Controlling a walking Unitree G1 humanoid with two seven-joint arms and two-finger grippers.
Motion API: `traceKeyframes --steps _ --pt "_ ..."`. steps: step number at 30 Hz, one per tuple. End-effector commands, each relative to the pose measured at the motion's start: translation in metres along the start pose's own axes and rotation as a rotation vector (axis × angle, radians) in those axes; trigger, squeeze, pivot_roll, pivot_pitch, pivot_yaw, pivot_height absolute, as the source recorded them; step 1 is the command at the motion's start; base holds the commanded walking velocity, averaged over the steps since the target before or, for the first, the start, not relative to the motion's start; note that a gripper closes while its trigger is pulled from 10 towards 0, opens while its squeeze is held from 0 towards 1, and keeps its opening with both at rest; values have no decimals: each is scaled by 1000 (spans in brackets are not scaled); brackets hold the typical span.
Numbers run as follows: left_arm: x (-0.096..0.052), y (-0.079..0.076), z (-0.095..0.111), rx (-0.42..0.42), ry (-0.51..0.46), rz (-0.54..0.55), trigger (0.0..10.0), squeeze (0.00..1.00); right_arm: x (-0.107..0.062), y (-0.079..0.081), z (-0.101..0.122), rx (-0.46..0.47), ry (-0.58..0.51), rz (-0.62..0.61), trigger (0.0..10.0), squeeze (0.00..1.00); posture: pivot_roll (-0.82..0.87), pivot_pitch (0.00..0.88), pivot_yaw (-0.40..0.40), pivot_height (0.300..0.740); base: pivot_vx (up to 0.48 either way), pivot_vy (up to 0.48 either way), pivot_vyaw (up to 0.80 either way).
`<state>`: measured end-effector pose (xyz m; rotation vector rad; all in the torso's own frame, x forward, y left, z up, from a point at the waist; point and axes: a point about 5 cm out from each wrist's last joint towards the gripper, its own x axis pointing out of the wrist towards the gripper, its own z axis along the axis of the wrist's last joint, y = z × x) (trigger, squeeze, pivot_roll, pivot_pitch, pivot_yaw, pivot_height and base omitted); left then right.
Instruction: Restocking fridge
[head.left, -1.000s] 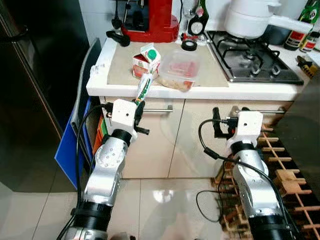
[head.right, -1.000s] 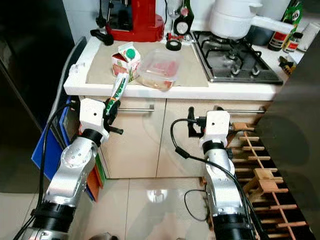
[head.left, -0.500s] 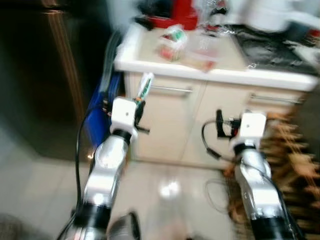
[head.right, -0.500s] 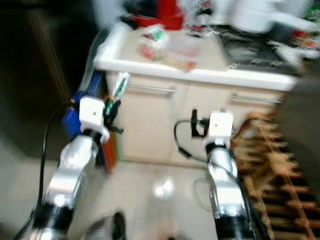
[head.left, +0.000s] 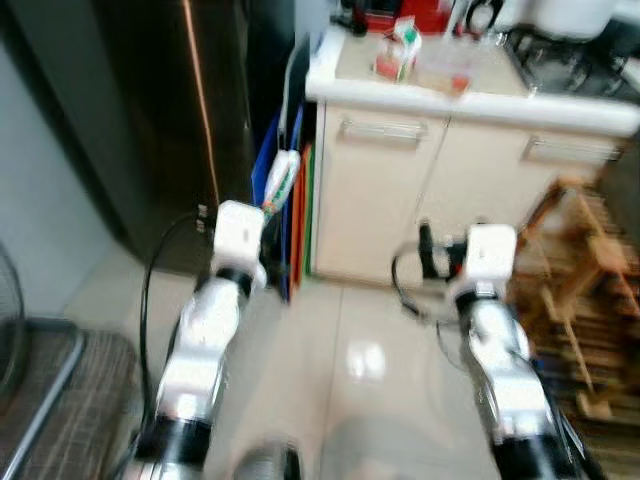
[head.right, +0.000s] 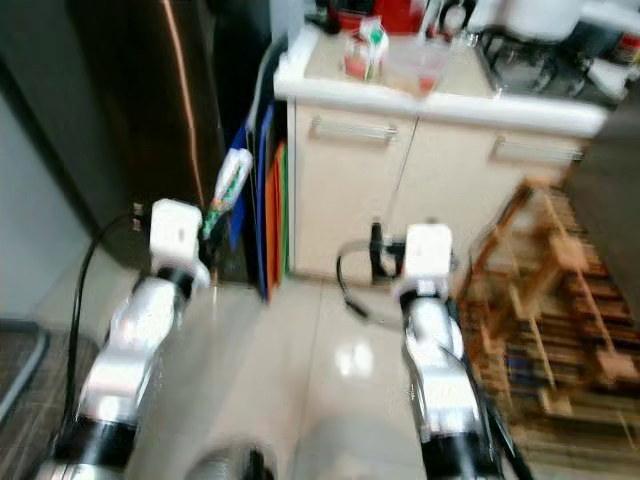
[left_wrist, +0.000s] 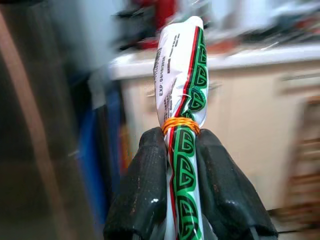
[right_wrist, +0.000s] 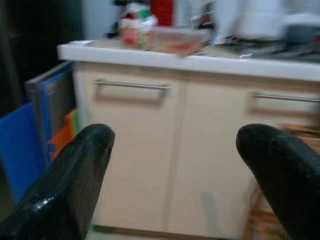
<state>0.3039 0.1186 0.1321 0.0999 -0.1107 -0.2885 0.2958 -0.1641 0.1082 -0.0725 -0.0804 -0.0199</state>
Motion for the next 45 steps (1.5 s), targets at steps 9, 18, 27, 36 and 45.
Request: traceKeyframes --steps 9,18,27,36,45 --pt "2 -7 9 -7 -51 -49 10000 0 0 -1 1 8 -5 -10 10000 0 -32 0 -16 740 169 -398 0" --pt "5 -4 13 1 -62 -20 10000 0 1 -1 0 3 -2 1 10000 0 -23 0 -28 740 260 -400 0" --pt "5 -12 19 -8 -81 -7 10000 0 0 -2 -2 -3 5 3 10000 0 -26 0 -27 740 259 -401 0" --pt "4 -8 17 -20 -65 50 10000 0 0 -2 -4 4 12 3 10000 0 -23 0 -24 740 187 -413 0" --pt "-27 27 -20 -86 86 261 10000 0 -2 0 -7 23 32 53 10000 0 -7 0 -45 740 0 -416 0"
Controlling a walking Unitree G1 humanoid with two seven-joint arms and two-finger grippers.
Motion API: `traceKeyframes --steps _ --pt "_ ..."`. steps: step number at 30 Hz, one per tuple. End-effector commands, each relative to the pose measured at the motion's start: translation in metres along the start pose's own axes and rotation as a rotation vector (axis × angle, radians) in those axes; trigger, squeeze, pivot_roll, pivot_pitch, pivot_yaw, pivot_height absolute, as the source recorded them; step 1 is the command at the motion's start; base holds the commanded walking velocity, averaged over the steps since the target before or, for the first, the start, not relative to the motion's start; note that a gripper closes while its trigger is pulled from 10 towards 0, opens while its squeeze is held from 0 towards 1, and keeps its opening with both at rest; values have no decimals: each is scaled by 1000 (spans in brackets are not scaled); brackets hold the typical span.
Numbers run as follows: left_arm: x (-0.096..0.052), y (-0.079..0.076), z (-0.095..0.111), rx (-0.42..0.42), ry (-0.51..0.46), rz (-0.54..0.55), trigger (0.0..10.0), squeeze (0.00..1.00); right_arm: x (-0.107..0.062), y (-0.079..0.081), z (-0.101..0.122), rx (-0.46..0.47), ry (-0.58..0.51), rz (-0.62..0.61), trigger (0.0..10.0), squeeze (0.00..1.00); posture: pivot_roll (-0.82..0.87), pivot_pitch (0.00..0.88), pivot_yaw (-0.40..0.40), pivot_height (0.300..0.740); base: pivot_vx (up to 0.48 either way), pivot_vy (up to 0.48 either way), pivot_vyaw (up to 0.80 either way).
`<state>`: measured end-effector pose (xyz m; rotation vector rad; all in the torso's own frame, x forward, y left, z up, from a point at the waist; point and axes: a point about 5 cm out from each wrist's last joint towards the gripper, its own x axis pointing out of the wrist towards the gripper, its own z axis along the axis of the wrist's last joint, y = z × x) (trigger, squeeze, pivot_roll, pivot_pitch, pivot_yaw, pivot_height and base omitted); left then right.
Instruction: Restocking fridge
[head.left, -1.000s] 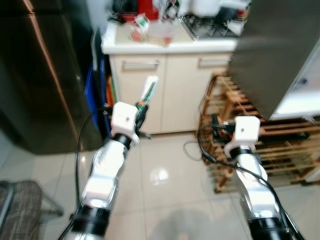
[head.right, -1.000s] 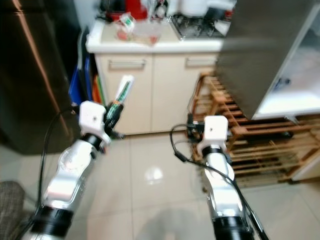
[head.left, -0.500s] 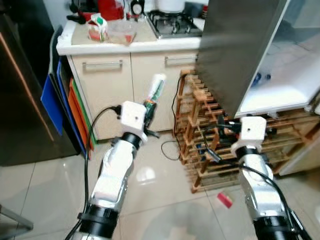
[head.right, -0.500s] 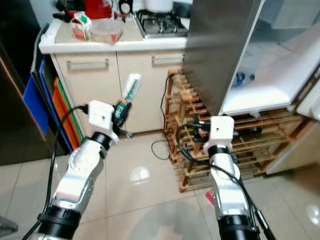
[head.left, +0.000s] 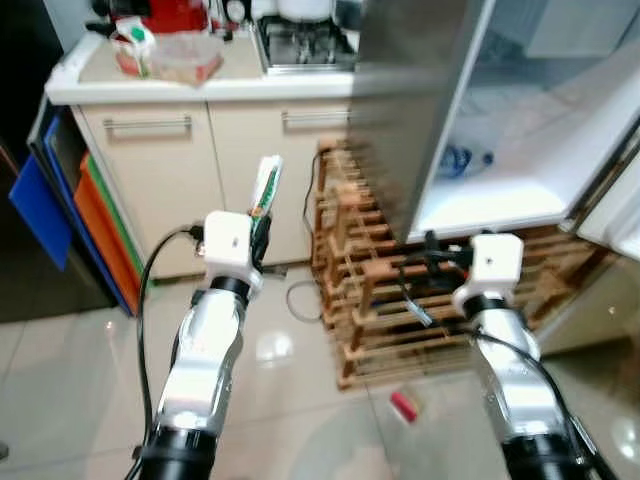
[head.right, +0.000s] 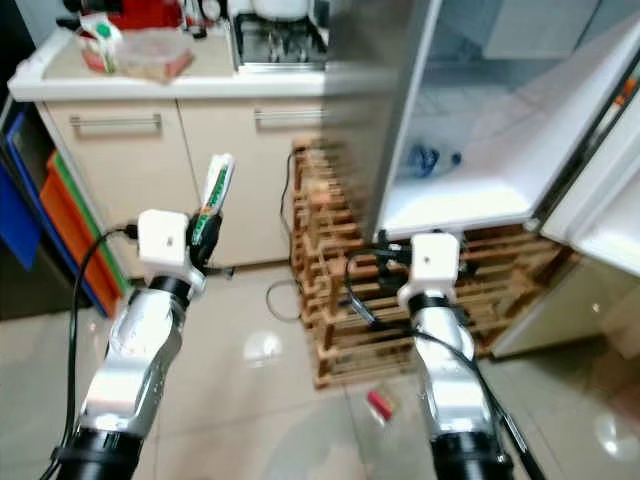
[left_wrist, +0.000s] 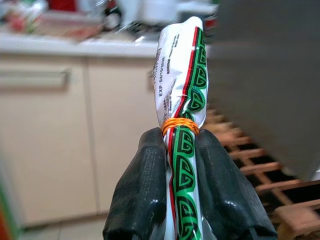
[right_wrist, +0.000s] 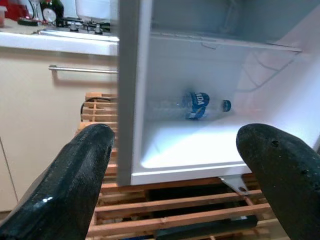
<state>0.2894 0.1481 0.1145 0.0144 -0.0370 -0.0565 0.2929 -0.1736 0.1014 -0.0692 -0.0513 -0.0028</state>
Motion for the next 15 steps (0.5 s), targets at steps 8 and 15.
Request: traceKeyframes --steps 8,15 --pt "1 -3 1 -8 -4 18 10000 0 8 13 2 12 3 72 10000 0 7 0 -61 740 0 -416 0" --pt "8 -3 6 9 -19 15 10000 0 8 14 1 9 -2 73 10000 0 -1 0 -48 740 34 -416 0"
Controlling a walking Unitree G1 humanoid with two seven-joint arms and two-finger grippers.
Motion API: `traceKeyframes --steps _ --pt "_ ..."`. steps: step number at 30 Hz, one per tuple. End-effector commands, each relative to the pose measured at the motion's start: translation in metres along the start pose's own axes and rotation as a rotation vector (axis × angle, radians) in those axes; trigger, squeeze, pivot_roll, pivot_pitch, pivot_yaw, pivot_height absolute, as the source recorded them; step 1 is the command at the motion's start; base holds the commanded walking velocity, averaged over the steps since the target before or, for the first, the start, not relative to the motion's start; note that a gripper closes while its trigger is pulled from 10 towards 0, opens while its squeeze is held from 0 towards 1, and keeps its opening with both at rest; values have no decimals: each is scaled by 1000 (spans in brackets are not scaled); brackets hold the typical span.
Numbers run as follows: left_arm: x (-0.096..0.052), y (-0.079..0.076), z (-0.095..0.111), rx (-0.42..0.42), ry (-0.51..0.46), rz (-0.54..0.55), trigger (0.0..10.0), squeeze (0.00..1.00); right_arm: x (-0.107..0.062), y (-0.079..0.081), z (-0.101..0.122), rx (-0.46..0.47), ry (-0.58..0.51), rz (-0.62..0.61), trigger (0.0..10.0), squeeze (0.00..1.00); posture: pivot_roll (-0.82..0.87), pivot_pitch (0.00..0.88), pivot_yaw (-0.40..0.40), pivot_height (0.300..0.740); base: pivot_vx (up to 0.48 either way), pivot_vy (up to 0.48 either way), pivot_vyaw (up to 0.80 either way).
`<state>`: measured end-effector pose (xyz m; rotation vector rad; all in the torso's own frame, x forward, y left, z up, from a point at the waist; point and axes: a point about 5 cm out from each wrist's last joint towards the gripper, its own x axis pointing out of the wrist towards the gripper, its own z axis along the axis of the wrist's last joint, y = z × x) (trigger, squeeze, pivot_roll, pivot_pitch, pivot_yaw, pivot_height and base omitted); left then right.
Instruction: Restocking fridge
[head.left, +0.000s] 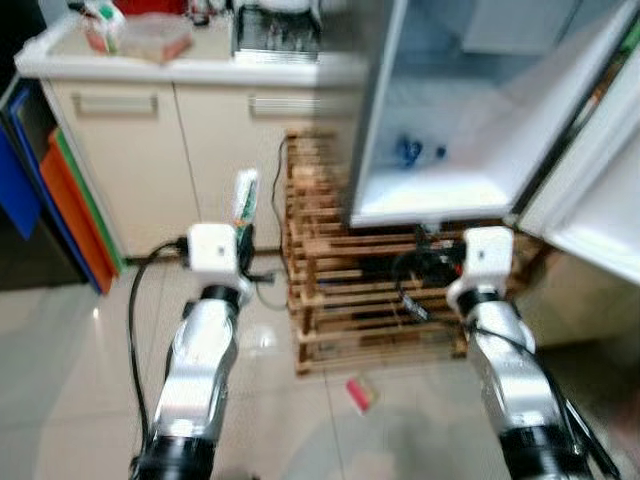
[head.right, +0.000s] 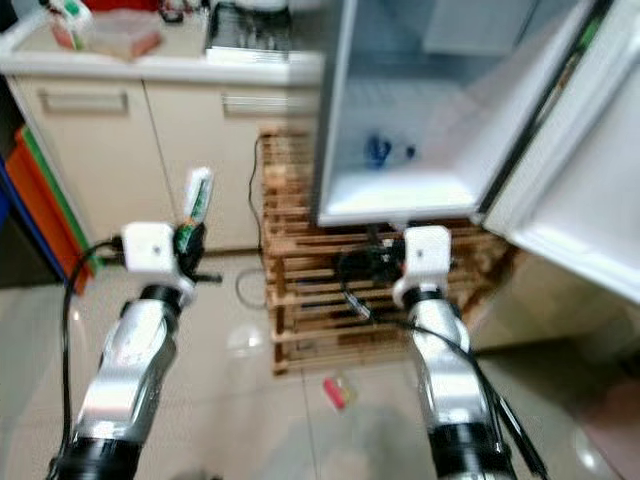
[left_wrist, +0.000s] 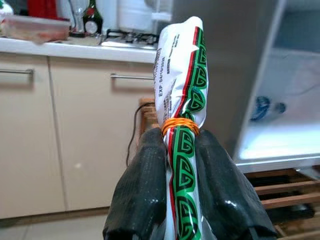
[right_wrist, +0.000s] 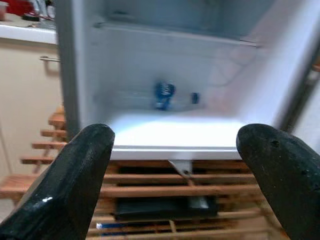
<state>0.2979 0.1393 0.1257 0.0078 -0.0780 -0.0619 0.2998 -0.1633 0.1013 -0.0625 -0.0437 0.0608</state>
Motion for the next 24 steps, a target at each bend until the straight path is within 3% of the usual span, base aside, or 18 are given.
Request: traceKeyframes --steps 1,12,18,24 --pt "-1 4 -5 14 20 17 10000 0 1 4 0 0 -7 9 10000 0 -2 0 -48 740 240 -412 0" --pt "6 1 -3 24 16 21 10000 0 -2 8 -1 -1 -9 20 10000 0 -9 0 -43 740 241 -412 0" --pt "11 3 1 -25 -1 28 10000 0 -3 8 -2 1 -4 15 10000 0 -16 0 -36 740 80 -414 0" --pt "11 -2 2 -19 -3 7 10000 0 -4 9 -4 4 1 13 10000 0 -19 0 -33 740 120 -413 0"
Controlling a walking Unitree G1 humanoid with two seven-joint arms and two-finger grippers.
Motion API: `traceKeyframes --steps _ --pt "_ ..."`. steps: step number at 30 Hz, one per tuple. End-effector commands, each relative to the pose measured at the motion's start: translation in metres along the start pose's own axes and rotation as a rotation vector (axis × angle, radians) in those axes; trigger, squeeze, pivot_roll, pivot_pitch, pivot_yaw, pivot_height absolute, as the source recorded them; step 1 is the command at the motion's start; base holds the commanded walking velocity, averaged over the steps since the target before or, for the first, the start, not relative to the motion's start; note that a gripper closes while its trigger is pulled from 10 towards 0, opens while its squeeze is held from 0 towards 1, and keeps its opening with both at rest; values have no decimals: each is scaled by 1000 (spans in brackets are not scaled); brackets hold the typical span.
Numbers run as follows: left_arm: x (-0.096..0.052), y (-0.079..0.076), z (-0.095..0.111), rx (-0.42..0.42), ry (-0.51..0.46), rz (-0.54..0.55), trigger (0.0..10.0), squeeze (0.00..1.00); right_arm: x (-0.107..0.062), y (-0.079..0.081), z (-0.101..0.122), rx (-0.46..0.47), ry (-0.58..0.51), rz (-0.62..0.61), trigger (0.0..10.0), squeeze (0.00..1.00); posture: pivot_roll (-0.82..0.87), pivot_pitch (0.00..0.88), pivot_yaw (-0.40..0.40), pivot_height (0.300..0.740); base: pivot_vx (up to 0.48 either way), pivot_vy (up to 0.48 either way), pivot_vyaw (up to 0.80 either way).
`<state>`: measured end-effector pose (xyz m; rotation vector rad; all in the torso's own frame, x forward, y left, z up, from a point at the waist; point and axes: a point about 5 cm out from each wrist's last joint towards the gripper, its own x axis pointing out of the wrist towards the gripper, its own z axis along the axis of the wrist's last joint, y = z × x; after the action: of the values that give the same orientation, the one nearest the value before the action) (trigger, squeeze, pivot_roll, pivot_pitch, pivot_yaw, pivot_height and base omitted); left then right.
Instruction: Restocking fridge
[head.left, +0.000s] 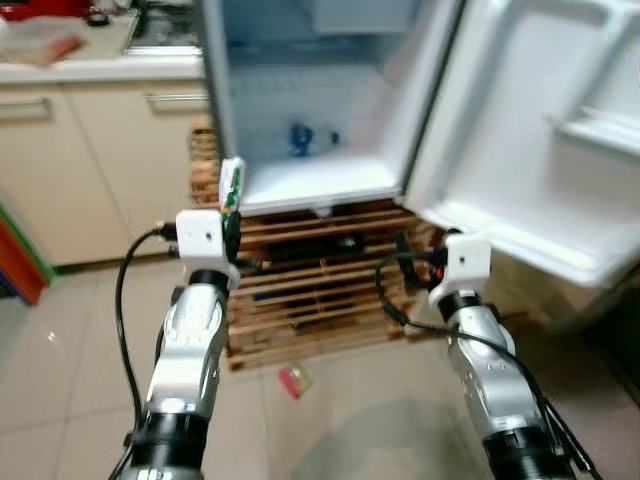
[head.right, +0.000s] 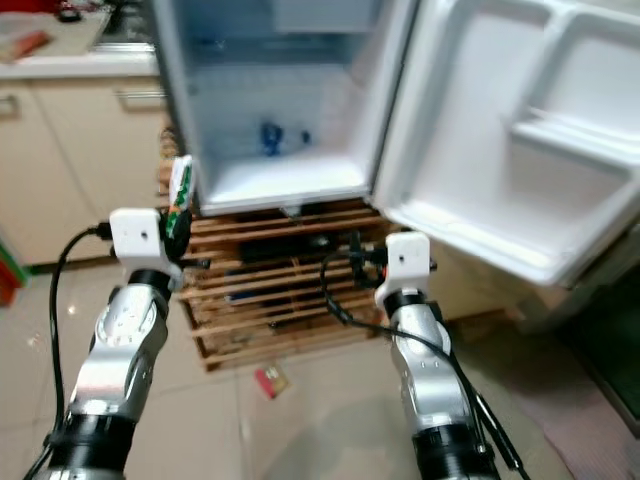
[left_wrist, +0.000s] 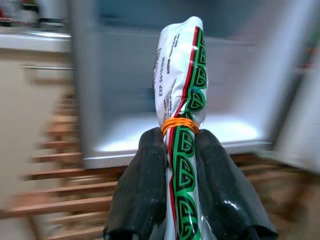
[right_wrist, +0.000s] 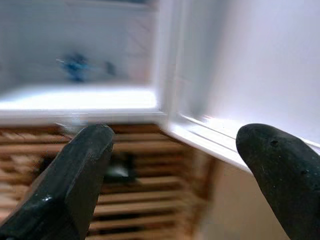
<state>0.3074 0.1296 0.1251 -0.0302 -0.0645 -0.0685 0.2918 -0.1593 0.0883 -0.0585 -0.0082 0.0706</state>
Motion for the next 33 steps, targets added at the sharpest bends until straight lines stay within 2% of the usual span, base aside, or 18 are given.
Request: traceKeyframes --steps 1,12,14,21,25,28,30,33 --pt "1 6 3 20 -16 10 10000 0 4 3 8 -2 -34 2 10000 0 -19 0 -33 740 240 -412 0" --pt "4 9 5 27 -24 52 10000 0 6 6 10 1 -33 25 10000 0 -21 0 -30 740 63 -59 0" --pt "4 8 7 40 -35 43 10000 0 8 7 11 -26 -30 34 10000 0 -21 0 -29 740 0 0 559" --pt "7 5 12 63 -55 31 10000 0 9 10 11 -9 -29 40 10000 0 -20 0 -28 740 0 0 563" --pt "8 5 15 83 -65 26 10000 0 9 8 11 -5 -29 35 10000 0 -22 0 -28 740 0 0 0" --pt "8 4 15 62 -61 14 10000 0 9 7 10 -10 -24 31 10000 0 -23 0 -28 740 0 0 0" --pt "8 2 15 46 -61 -1 10000 0 8 7 10 -10 -24 30 10000 0 -24 0 -28 740 472 0 0" --pt "8 0 19 80 -78 -10 10000 0 8 7 10 -10 -26 31 10000 0 -25 0 -28 740 472 0 0"
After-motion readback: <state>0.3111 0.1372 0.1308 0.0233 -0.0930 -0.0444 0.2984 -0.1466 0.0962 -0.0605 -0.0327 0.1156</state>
